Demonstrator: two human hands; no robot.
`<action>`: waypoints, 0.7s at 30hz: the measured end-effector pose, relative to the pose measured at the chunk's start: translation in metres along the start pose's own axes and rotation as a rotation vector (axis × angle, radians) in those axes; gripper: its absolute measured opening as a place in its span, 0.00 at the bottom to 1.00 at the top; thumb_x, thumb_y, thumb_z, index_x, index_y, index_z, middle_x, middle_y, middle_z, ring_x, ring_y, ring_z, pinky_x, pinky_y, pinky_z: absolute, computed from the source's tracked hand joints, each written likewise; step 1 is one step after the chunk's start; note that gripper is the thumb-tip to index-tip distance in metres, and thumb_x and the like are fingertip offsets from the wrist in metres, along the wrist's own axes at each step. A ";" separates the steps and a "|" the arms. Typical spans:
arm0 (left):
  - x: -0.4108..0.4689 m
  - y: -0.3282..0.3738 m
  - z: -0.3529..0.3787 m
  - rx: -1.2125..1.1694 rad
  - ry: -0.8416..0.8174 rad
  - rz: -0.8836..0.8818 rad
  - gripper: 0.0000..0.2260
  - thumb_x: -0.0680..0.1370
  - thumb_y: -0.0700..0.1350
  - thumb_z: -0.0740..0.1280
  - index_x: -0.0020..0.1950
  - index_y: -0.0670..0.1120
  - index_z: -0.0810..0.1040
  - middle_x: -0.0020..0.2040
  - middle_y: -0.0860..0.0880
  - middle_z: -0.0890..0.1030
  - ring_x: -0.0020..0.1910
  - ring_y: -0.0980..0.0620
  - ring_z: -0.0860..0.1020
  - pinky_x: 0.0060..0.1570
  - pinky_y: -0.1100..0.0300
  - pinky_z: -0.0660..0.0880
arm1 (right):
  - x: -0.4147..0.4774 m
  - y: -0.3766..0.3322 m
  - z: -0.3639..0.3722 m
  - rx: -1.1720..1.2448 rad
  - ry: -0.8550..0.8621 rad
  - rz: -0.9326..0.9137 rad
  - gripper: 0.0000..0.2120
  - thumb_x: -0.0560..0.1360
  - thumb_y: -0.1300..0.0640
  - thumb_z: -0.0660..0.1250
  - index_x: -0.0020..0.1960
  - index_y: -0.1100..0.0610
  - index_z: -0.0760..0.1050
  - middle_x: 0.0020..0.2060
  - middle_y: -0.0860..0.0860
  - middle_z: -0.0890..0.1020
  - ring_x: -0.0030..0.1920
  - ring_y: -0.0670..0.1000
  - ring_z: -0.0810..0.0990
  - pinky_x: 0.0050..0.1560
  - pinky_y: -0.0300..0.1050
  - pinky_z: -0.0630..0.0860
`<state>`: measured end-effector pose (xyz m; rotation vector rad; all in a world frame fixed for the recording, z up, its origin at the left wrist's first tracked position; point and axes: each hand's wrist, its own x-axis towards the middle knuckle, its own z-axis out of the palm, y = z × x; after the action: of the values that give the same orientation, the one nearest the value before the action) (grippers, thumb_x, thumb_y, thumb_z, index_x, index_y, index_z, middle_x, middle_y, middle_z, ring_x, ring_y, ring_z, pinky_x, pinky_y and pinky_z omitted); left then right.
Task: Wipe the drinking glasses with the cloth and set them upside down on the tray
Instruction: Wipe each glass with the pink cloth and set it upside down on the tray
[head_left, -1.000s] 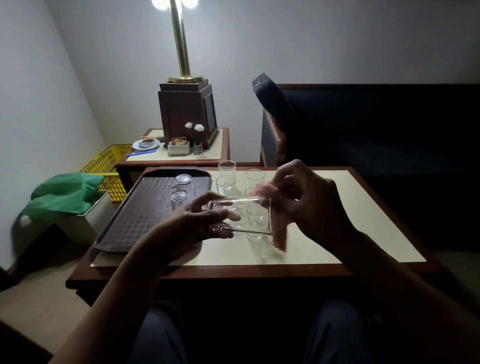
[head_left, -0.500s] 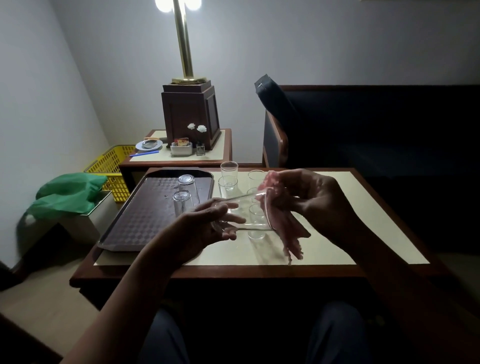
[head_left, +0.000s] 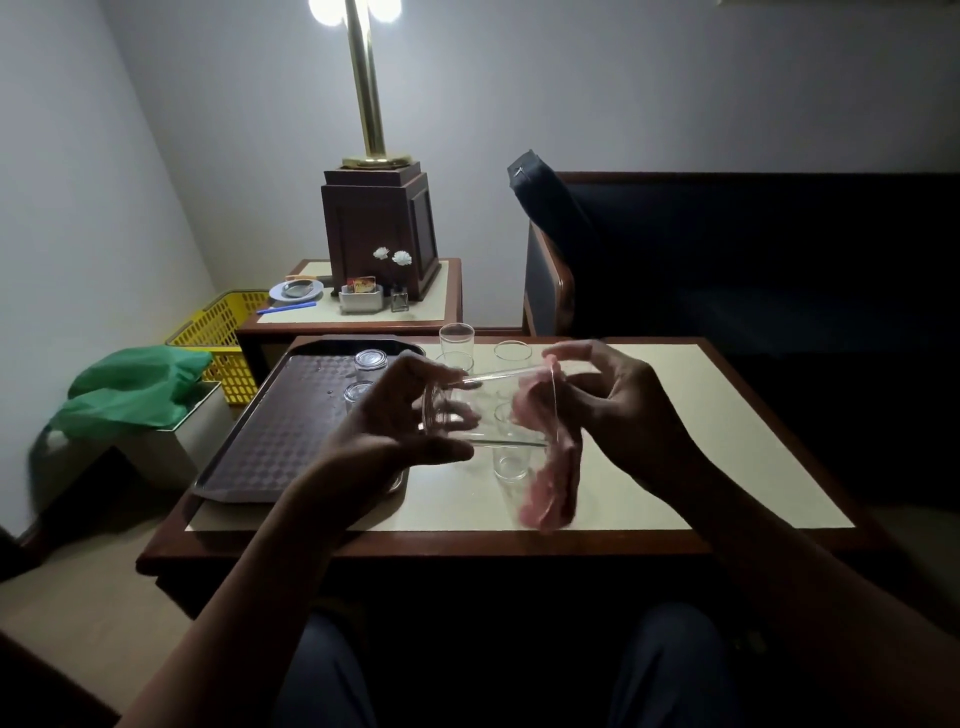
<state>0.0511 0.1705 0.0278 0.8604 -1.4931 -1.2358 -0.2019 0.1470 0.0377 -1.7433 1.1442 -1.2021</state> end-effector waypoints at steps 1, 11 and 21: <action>0.001 -0.001 0.001 0.065 0.018 0.061 0.28 0.68 0.21 0.73 0.65 0.32 0.69 0.63 0.43 0.81 0.58 0.44 0.84 0.55 0.56 0.82 | 0.001 0.002 0.001 0.099 -0.029 0.079 0.18 0.76 0.54 0.75 0.64 0.57 0.79 0.50 0.53 0.89 0.50 0.53 0.89 0.49 0.48 0.85; 0.001 0.001 -0.001 -0.186 -0.093 -0.357 0.17 0.81 0.44 0.68 0.69 0.42 0.77 0.60 0.39 0.83 0.48 0.43 0.85 0.47 0.56 0.83 | 0.009 -0.014 -0.003 -0.169 0.094 -0.136 0.20 0.74 0.56 0.79 0.61 0.51 0.75 0.48 0.45 0.86 0.46 0.45 0.88 0.45 0.40 0.85; 0.005 -0.009 0.010 0.741 0.050 0.260 0.32 0.67 0.57 0.81 0.68 0.59 0.73 0.59 0.61 0.80 0.54 0.66 0.82 0.51 0.73 0.77 | 0.016 0.002 -0.009 0.042 0.001 0.117 0.18 0.73 0.58 0.80 0.58 0.52 0.77 0.50 0.55 0.88 0.51 0.57 0.88 0.51 0.52 0.86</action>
<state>0.0400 0.1669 0.0204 1.1066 -1.9800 -0.4478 -0.2085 0.1310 0.0440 -1.6218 1.1954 -1.1484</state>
